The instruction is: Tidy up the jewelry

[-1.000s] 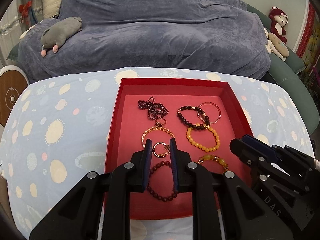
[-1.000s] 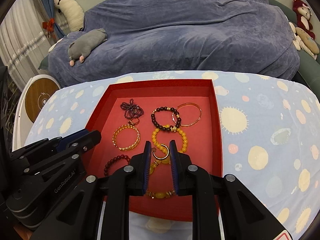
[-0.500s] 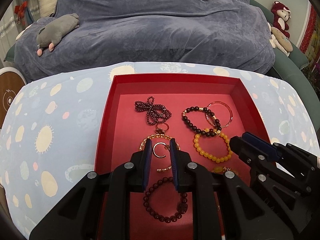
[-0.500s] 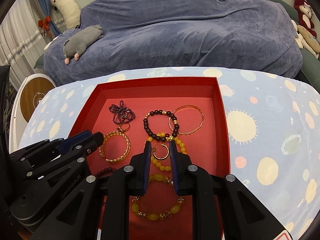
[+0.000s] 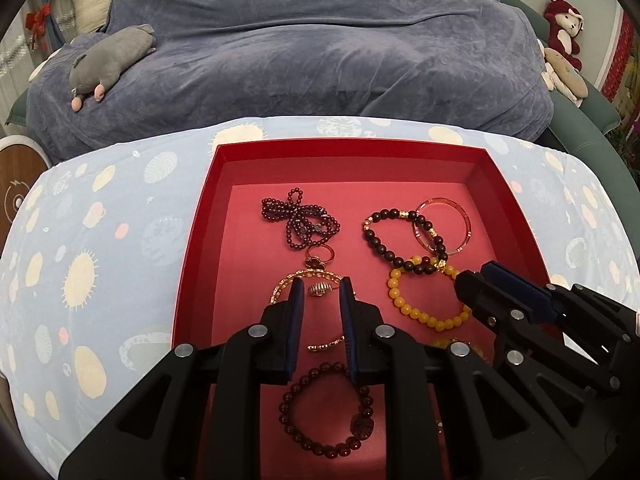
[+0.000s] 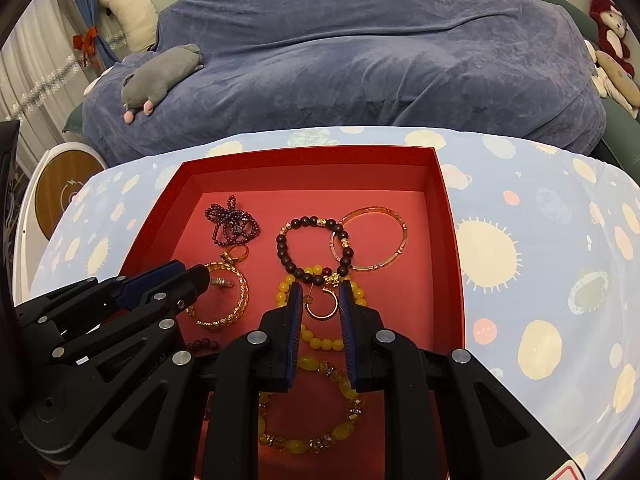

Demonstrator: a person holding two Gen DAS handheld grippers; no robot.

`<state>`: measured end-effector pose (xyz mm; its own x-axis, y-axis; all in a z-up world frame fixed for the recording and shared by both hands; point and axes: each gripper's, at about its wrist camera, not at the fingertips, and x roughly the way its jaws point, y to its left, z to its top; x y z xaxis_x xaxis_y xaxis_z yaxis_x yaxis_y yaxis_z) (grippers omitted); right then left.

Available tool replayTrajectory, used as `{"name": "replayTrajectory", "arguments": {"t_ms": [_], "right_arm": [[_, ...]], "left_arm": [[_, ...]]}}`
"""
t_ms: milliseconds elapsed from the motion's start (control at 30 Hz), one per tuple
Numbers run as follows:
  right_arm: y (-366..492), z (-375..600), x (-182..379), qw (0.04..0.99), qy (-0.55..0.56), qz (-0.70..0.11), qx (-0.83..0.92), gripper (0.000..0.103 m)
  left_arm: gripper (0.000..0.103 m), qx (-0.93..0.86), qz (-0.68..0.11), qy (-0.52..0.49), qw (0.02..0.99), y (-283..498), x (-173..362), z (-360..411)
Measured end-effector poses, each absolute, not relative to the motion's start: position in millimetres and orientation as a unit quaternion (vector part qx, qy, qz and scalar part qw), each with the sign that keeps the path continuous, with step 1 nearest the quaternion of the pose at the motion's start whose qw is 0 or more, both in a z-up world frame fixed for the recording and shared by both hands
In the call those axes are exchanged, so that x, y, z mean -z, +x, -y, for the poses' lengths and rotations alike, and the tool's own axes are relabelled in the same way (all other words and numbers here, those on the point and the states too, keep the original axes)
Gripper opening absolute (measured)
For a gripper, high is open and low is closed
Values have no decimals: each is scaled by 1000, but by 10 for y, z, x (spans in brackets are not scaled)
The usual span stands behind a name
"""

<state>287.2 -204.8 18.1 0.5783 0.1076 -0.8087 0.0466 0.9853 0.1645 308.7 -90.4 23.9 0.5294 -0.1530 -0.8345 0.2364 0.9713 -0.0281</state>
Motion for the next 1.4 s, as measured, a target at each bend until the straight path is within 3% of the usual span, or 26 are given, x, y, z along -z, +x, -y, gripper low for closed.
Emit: {"name": "replayTrajectory", "arguments": {"t_ms": [133, 267, 633, 867, 1000, 1233, 1400], "right_arm": [[2871, 2040, -198, 886, 83, -457, -13, 18], [2844, 2031, -232, 888, 76, -454, -5, 23], [2643, 2073, -437, 895, 76, -440, 15, 42], [2410, 2000, -623, 899, 66, -432, 16, 43], [2249, 1974, -730, 901, 66, -427, 19, 43], [1904, 1909, -873, 906, 60, -419, 28, 50], [1633, 1887, -936, 906, 63, -417, 33, 54]], "left_arm": [[19, 108, -467, 44, 876, 3078, -264, 895], [38, 100, -462, 44, 880, 3051, -311, 883], [49, 90, -451, 42, 887, 2896, -524, 791], [51, 90, -444, 39, 891, 2680, -691, 714], [59, 82, -436, 37, 896, 2526, -801, 648], [62, 81, -427, 42, 900, 2188, -947, 570], [70, 73, -420, 44, 903, 1934, -1041, 505]]}}
